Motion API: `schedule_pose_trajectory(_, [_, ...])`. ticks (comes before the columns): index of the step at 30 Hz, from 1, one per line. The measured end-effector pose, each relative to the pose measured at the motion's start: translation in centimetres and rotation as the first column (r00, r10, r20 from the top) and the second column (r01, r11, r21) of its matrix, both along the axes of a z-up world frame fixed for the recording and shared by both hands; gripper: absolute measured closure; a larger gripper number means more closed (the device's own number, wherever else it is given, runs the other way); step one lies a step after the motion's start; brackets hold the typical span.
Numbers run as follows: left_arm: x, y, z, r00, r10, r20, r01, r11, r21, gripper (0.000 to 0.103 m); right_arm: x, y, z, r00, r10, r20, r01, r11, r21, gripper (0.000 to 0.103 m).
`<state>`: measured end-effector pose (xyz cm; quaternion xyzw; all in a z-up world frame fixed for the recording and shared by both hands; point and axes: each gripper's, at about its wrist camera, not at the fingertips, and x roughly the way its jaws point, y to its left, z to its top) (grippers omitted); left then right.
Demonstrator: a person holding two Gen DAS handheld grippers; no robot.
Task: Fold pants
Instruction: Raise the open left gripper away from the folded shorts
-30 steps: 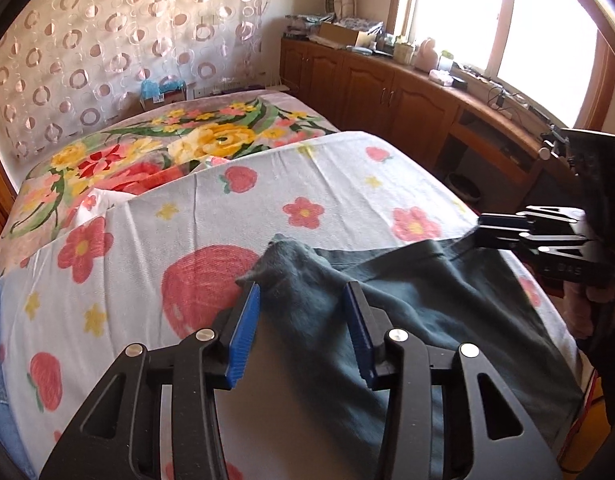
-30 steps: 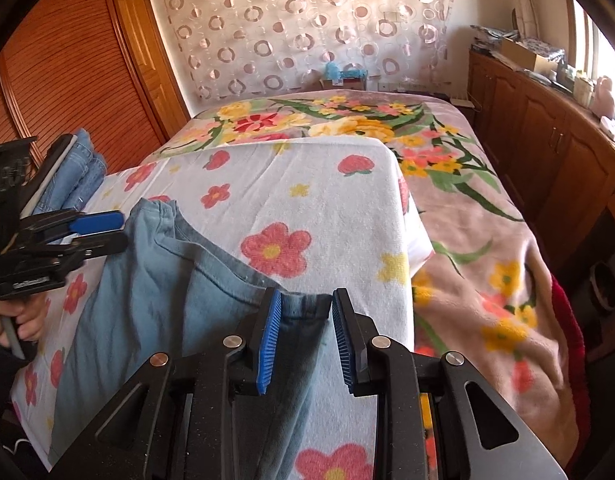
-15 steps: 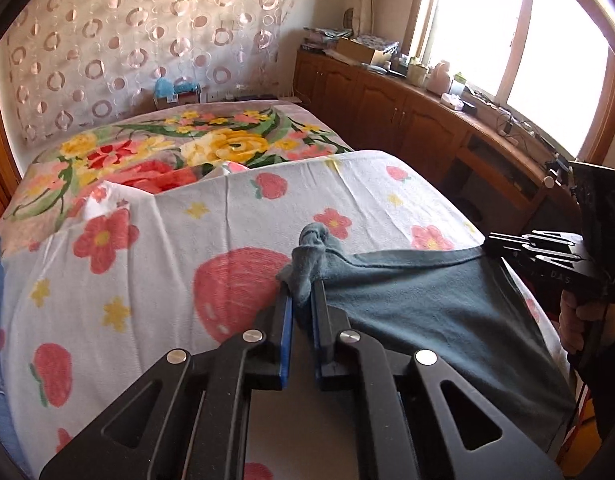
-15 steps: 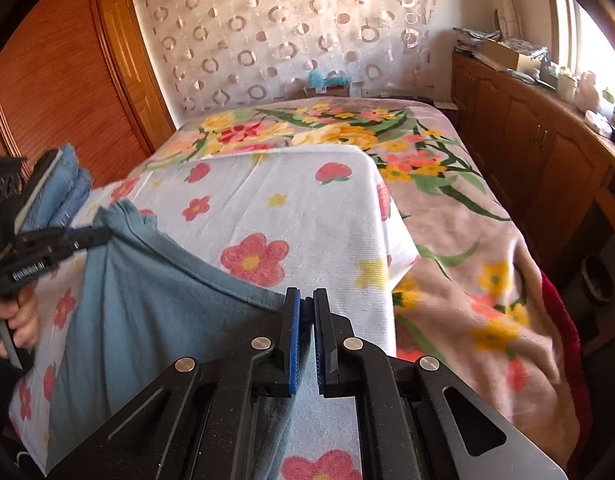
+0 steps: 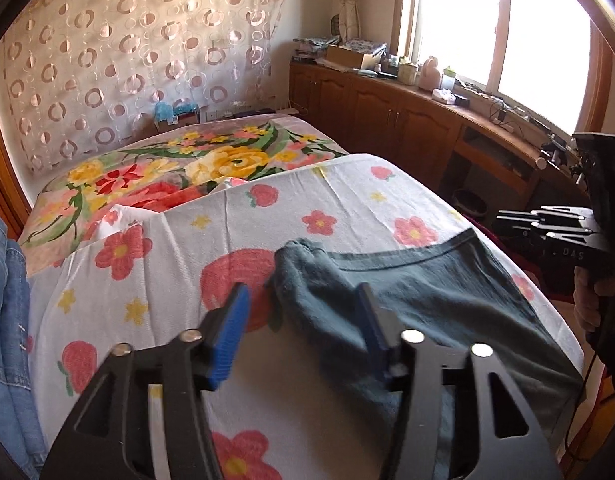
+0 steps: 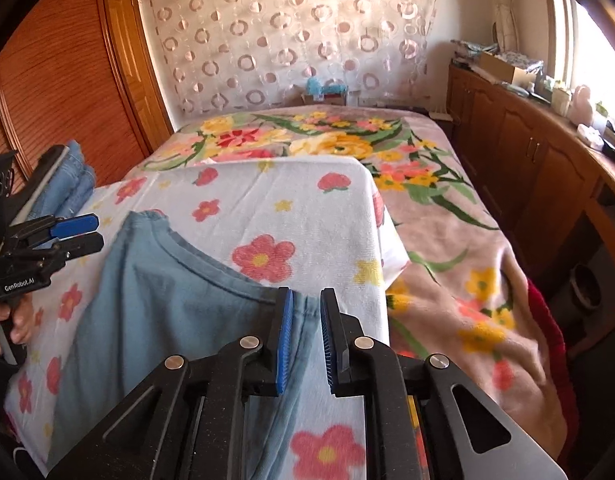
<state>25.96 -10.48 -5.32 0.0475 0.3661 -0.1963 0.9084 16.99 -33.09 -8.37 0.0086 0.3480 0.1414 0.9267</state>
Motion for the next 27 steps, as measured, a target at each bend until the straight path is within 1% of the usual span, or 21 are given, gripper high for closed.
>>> schedule_pose_trajectory(1, [-0.3,-0.1,0.0,1.000,-0.004,-0.001,0.004,1.000,0.002,0.029,-0.6,0.0,0.1,1.000,-0.001,0.006,0.001,1.000,-0.002,0.087])
schedule_pose_trajectory(3, [-1.3,-0.1,0.0,1.000,-0.020,-0.003,0.020,1.000,-0.005,0.027,-2.0,0.0,0.2,1.000,0.004,0.020,-0.004,1.000,-0.013,0.079])
schedule_pose_trajectory(6, [-2.6,0.0,0.0,1.000,-0.029,-0.007,0.029,1.000,-0.005,0.027,-4.2,0.2,0.3,0.999,0.009,0.035,-0.009,1.000,-0.011,0.079])
schedule_pose_trajectory(10, [-4.7,-0.2,0.3,0.999,-0.035,0.018,0.034,0.999,0.023,0.027,-7.1,0.7,0.4,0.998,0.017,0.058,-0.015,1.000,-0.024,0.079])
schedule_pose_trajectory(17, [-7.7,-0.2,0.7,0.998,-0.056,0.034,0.055,0.998,0.021,0.026,-10.7,1.2,1.0,0.997,0.019,0.077,-0.017,0.999,-0.029,0.078])
schedule_pose_trajectory(20, [-9.0,-0.2,0.5,0.997,-0.064,0.031,0.063,0.998,0.016,0.026,-12.0,1.4,0.9,0.997,0.026,0.075,-0.023,0.999,-0.032,0.072])
schedule_pose_trajectory(27, [-12.0,-0.4,-0.9,0.995,-0.095,-0.007,0.095,0.995,-0.007,0.026,-14.9,1.1,0.0,0.999,0.010,0.039,-0.009,0.999,-0.031,0.071])
